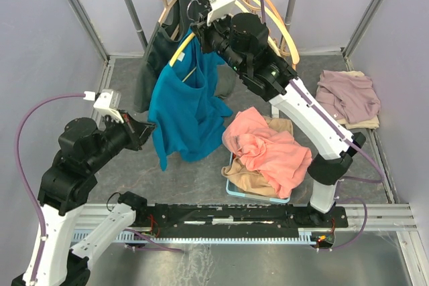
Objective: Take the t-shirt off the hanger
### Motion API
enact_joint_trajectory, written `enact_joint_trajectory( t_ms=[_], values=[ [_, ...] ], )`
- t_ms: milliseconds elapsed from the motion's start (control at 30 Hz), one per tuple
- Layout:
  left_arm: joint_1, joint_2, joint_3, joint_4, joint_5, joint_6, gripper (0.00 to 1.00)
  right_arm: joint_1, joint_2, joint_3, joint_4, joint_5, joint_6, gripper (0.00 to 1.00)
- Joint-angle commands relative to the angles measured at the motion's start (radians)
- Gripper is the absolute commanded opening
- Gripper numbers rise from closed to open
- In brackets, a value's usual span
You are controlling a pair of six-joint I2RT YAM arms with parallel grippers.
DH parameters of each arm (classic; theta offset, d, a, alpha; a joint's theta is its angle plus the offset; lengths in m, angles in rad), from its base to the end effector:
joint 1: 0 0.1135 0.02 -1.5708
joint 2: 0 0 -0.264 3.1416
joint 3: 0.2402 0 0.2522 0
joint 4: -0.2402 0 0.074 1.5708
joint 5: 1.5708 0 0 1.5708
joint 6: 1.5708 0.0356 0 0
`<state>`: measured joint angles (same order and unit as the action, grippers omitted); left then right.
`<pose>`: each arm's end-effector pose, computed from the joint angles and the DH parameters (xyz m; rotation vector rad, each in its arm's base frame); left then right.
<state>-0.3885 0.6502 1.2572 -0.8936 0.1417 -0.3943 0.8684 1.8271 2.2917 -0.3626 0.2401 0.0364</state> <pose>0.0736 -0.0356 0.4314 0.0957 1.9068 -0.6690 0.2565 0.2900 0.5433 -0.4181 1.4369 0.5572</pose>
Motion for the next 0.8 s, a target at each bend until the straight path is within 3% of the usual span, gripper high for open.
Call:
enact_joint_trajectory(
  t_ms=[0,300,767],
  values=[
    [0.001,-0.03,-0.004,0.0,-0.015,0.009,0.03,-0.006,0.008,0.082,0.073,0.054,0.003,0.01],
    [0.0,-0.103,-0.023,-0.064,-0.051,0.002,0.03,-0.033,0.037,0.12,0.061,0.124,0.02,0.01],
    [0.0,-0.181,-0.091,-0.164,-0.247,-0.069,0.03,-0.048,0.041,0.126,0.064,0.131,0.027,0.01]
  ],
)
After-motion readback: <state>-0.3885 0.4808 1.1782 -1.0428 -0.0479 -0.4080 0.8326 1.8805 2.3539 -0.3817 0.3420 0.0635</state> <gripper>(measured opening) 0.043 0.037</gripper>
